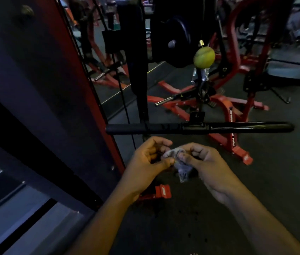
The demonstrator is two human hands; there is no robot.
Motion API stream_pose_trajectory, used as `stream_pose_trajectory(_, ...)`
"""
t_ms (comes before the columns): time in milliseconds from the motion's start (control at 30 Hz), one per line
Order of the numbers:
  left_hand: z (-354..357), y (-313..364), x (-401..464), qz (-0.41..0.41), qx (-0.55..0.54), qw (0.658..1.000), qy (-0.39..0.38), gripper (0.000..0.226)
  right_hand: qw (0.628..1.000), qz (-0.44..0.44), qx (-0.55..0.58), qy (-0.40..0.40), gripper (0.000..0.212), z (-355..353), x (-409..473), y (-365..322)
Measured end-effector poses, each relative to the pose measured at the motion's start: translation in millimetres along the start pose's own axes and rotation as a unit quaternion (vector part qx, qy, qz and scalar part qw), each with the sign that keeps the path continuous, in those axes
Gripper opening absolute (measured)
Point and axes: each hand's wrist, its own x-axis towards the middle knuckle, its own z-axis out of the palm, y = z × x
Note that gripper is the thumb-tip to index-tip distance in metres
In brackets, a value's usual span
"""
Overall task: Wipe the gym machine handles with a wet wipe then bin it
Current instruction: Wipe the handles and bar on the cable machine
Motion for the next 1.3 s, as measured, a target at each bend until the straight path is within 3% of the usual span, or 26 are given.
stream_pose_trajectory(67,-8.3,2.5,4.6,0.015,0.044,0.998,-0.031,0.032,0.999,0.024,0.046,-0.011,0.023,-0.2,-9.2,1.7)
stream_pose_trajectory(133,-30.7,-0.2,21.5,0.079,0.204,0.976,0.013,0.03,0.998,0.028,0.051,0.017,0.023,-0.8,-18.3,2.4)
stream_pose_trajectory(200,-64.9,-5.4,50.5,0.139,0.442,0.884,0.057,0.049,0.996,0.025,0.033,0.075,0.018,-1.7,-24.0,5.1)
stream_pose_trajectory(267,-94.7,-9.1,75.9,0.102,0.615,0.782,0.016,0.074,0.991,0.012,0.043,0.124,0.015,-1.8,-26.8,6.9)
stream_pose_trajectory(333,-108.7,-17.8,89.7,0.064,0.691,0.718,-0.041,0.081,0.986,-0.026,0.038,0.162,0.017,0.4,-28.0,4.3)
stream_pose_trajectory(367,-111.3,-23.4,90.6,0.068,0.704,0.705,-0.055,0.076,0.982,-0.049,0.015,0.18,0.019,2.0,-29.1,2.8)
stream_pose_trajectory(500,-105.8,-38.7,59.4,0.144,0.666,0.731,-0.031,0.062,0.961,-0.119,-0.074,0.236,0.028,2.3,-37.8,-0.1)
stream_pose_trajectory(700,-85.3,-50.7,-1.9,0.097,0.565,0.818,-0.049,0.071,0.928,-0.181,-0.233,0.227,0.022,-8.5,-45.4,0.2)
stream_pose_trajectory(900,-64.0,-30.4,-42.1,-0.035,0.294,0.952,-0.077,0.063,0.774,-0.338,-0.483,0.232,0.03,-6.2,-9.6,0.5)
stream_pose_trajectory(1033,-56.4,-21.4,-50.6,-0.074,0.274,0.957,-0.053,0.059,0.733,-0.349,-0.565,0.151,0.037,10.7,24.1,30.3)
stream_pose_trajectory(1200,-58.6,-20.4,-56.2,-0.102,0.259,0.959,-0.045,0.061,0.78,-0.288,-0.554,0.049,0.054,23.7,18.2,66.4)
stream_pose_trajectory(1300,-62.5,-22.3,-61.3,-0.107,0.216,0.968,-0.069,0.055,0.754,-0.307,-0.578,0.046,0.057,20.7,13.3,67.6)
